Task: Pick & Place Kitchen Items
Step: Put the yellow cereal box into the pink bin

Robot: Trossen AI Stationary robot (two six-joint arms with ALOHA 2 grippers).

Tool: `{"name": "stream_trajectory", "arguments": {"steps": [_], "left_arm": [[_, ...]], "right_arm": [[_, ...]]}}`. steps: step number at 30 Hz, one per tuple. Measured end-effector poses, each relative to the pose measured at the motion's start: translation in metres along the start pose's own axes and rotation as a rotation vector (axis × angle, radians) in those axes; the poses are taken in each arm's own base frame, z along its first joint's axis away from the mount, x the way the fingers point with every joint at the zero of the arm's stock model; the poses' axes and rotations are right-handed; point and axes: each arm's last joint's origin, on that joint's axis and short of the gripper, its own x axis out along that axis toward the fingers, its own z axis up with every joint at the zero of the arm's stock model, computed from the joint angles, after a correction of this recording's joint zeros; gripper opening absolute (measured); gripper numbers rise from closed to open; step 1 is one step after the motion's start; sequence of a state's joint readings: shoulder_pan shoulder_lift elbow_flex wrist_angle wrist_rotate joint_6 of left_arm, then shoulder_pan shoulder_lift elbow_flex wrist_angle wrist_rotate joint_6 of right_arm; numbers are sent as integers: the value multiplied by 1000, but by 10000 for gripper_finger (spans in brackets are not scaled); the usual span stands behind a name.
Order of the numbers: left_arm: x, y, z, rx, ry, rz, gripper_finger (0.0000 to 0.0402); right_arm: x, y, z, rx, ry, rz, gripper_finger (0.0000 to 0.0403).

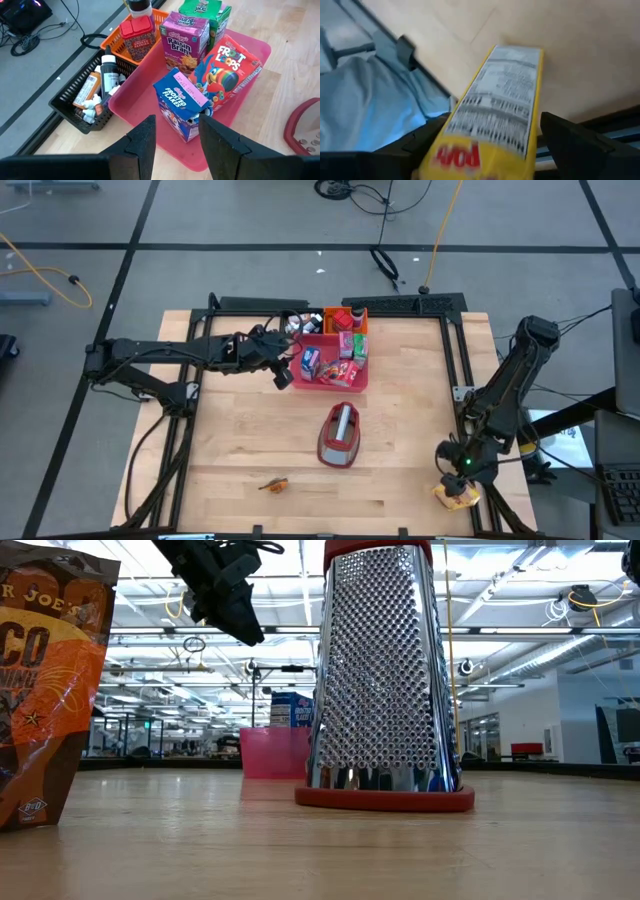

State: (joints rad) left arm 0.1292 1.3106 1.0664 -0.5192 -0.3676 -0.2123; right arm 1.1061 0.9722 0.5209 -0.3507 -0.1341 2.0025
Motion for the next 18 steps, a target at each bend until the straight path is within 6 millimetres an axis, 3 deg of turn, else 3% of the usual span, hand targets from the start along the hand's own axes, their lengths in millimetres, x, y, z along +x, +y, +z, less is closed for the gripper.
{"name": "stream_trajectory", "arguments": {"steps": [18], "left_arm": [[0, 0, 0, -29, -1, -1, 150]], "right_arm": [[1, -4, 2, 8, -25, -40, 295]]}}
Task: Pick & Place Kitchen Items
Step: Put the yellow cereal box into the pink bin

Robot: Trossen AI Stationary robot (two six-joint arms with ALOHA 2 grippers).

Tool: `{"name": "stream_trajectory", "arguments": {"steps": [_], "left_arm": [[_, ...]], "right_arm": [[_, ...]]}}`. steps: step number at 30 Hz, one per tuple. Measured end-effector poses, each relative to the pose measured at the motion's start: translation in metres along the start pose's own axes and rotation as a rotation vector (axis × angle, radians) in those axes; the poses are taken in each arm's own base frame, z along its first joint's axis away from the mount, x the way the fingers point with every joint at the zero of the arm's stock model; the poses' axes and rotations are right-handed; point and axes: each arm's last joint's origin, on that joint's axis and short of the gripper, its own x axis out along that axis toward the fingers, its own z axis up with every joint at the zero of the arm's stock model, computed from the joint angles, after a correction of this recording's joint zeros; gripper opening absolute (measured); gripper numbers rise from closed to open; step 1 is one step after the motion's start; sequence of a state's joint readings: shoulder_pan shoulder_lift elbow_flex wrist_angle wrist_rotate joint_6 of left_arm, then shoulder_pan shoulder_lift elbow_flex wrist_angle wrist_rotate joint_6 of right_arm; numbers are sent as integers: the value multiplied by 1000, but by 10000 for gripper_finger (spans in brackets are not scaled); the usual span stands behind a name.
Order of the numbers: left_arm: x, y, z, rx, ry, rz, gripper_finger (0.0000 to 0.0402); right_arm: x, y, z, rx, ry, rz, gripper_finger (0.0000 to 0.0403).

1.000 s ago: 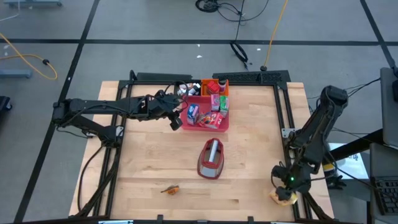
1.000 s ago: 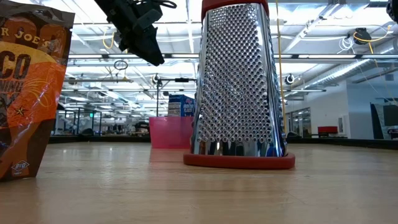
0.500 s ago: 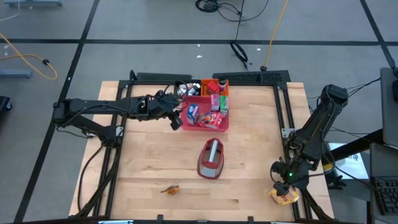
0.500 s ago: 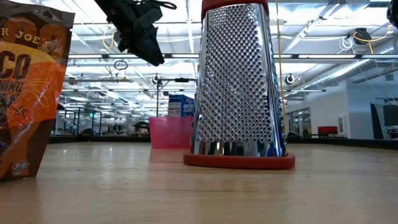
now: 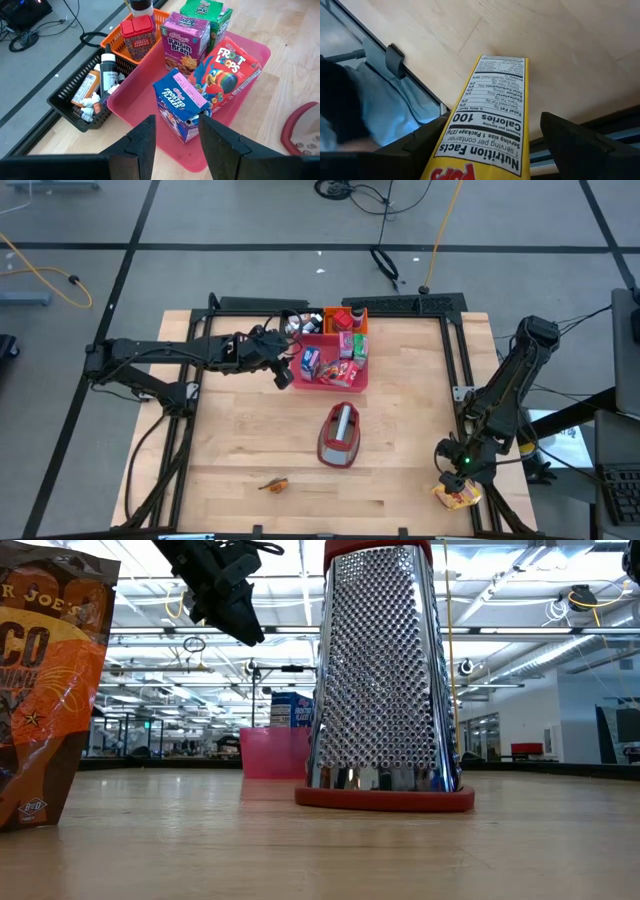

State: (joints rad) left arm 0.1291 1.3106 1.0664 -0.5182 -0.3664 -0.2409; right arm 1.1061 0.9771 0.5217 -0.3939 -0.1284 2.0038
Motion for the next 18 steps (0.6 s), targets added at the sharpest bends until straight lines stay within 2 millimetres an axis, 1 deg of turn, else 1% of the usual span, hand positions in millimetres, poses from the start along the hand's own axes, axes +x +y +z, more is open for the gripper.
{"name": "stream_trajectory", "arguments": {"steps": [6, 9, 14, 18], "left_arm": [[0, 0, 0, 0, 0, 0, 150], [0, 0, 0, 0, 0, 0, 150], [0, 0, 0, 1, 0, -1, 150], [0, 0, 0, 1, 1, -2, 150]], "right_arm": [[0, -1, 1, -16, -10, -8, 295], [0, -4, 1, 4, -17, -45, 295], [0, -7, 3, -42, -50, -69, 295], [0, -7, 3, -22, -51, -65, 295]]}}
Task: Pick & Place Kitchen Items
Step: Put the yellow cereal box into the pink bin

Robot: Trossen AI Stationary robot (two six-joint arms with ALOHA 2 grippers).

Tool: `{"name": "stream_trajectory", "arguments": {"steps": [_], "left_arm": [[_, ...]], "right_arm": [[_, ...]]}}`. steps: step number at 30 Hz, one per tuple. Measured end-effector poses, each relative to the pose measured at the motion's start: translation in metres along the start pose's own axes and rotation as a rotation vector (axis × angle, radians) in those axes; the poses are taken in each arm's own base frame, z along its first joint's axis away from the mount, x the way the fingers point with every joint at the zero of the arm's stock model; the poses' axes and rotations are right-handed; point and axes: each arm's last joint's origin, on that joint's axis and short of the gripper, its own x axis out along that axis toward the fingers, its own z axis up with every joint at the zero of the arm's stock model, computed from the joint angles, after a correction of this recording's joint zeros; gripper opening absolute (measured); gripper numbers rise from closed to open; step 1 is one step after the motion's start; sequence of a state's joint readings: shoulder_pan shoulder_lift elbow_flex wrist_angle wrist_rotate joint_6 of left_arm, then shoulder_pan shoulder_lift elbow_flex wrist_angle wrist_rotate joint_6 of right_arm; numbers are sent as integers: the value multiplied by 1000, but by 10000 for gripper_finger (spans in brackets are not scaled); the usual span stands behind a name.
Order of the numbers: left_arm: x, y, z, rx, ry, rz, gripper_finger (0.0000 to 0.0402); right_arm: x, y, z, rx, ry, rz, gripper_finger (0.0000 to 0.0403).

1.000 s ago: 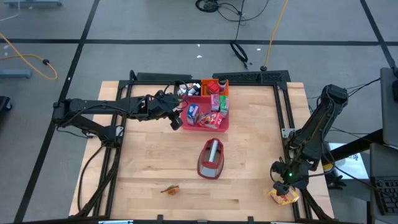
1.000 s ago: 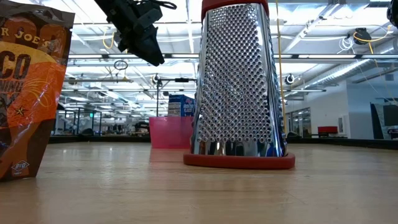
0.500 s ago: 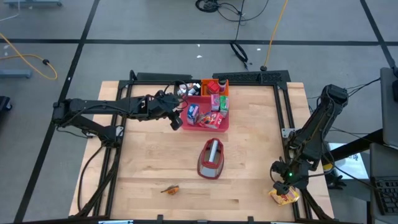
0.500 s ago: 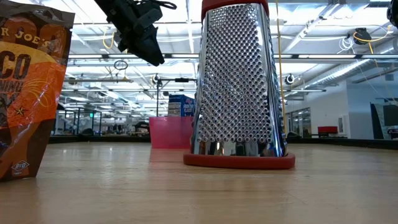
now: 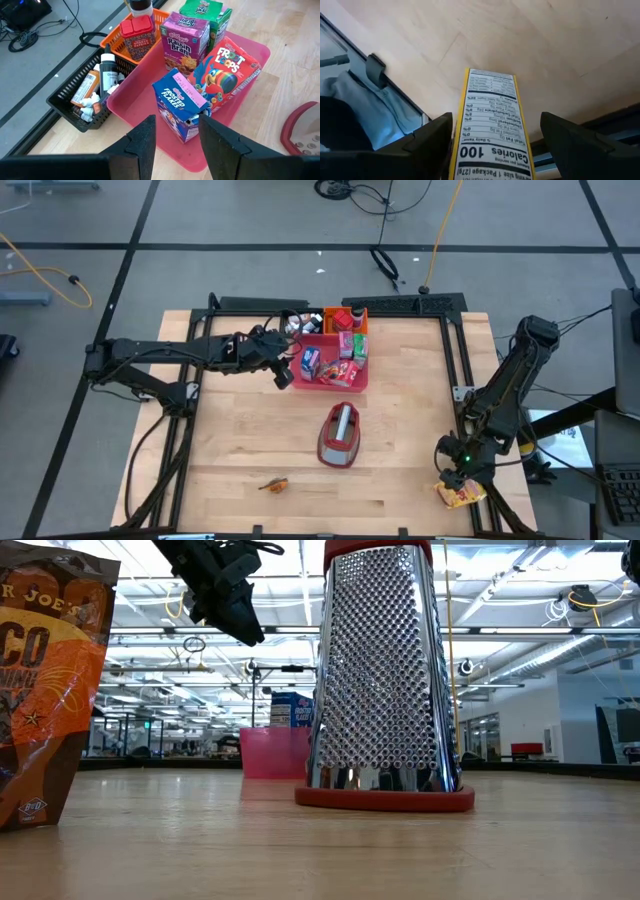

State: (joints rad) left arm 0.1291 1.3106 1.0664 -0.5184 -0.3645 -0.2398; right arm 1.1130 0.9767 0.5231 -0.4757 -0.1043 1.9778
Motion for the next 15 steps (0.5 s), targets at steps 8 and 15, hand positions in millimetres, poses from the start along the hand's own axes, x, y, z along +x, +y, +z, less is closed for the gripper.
{"name": "stream_trajectory", "arguments": {"steps": [8, 15], "left_arm": [[0, 0, 0, 0, 0, 0, 150], [0, 0, 0, 0, 0, 0, 150]], "right_arm": [[0, 5, -1, 10, -3, 61, 290], [-1, 6, -2, 39, 11, 71, 250]]}}
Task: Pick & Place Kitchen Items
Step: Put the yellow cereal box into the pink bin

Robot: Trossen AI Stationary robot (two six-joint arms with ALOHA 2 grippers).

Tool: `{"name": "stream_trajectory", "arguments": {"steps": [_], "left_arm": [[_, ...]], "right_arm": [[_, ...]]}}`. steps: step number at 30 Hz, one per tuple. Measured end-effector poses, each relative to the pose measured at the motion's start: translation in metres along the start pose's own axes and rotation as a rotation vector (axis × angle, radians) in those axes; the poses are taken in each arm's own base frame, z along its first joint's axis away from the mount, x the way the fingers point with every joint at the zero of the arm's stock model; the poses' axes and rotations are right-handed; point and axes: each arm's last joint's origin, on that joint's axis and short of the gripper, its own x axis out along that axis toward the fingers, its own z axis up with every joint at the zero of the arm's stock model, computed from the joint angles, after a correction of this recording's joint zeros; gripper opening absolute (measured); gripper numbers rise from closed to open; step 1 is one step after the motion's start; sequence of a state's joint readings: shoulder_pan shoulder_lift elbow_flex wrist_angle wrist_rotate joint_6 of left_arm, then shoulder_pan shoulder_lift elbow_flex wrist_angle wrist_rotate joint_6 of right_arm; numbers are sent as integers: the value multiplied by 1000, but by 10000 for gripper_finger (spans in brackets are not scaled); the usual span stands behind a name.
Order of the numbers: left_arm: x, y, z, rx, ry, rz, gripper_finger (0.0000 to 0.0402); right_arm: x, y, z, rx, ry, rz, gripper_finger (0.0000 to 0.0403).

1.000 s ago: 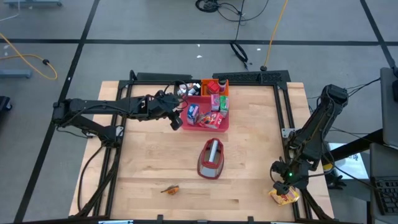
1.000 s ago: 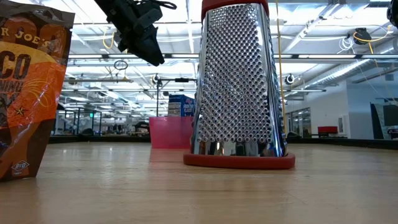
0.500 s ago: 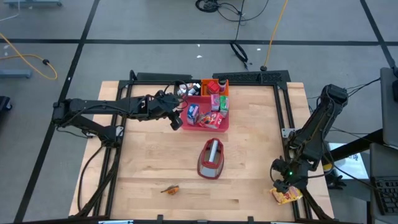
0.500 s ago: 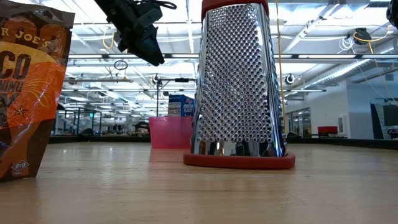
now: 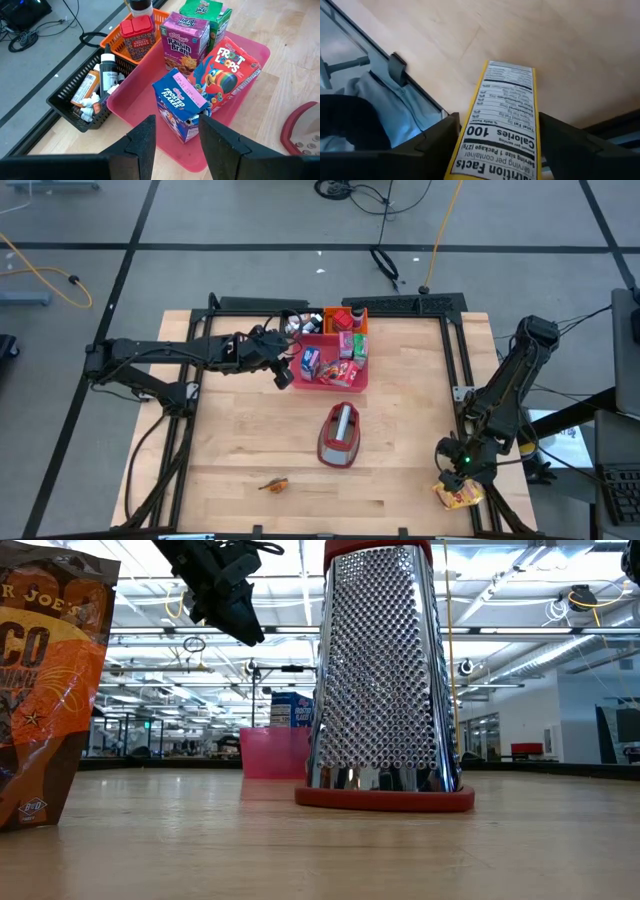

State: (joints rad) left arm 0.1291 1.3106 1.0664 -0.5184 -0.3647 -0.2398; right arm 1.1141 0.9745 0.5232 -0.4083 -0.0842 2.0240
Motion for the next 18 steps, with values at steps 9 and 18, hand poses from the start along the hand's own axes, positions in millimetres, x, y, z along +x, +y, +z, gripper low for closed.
{"name": "stream_trajectory", "arguments": {"steps": [9, 18], "left_arm": [[0, 0, 0, 0, 0, 0, 150], [0, 0, 0, 0, 0, 0, 150]], "right_arm": [[0, 1, 0, 5, -5, 12, 167], [0, 2, 0, 4, -23, 29, 106]]}}
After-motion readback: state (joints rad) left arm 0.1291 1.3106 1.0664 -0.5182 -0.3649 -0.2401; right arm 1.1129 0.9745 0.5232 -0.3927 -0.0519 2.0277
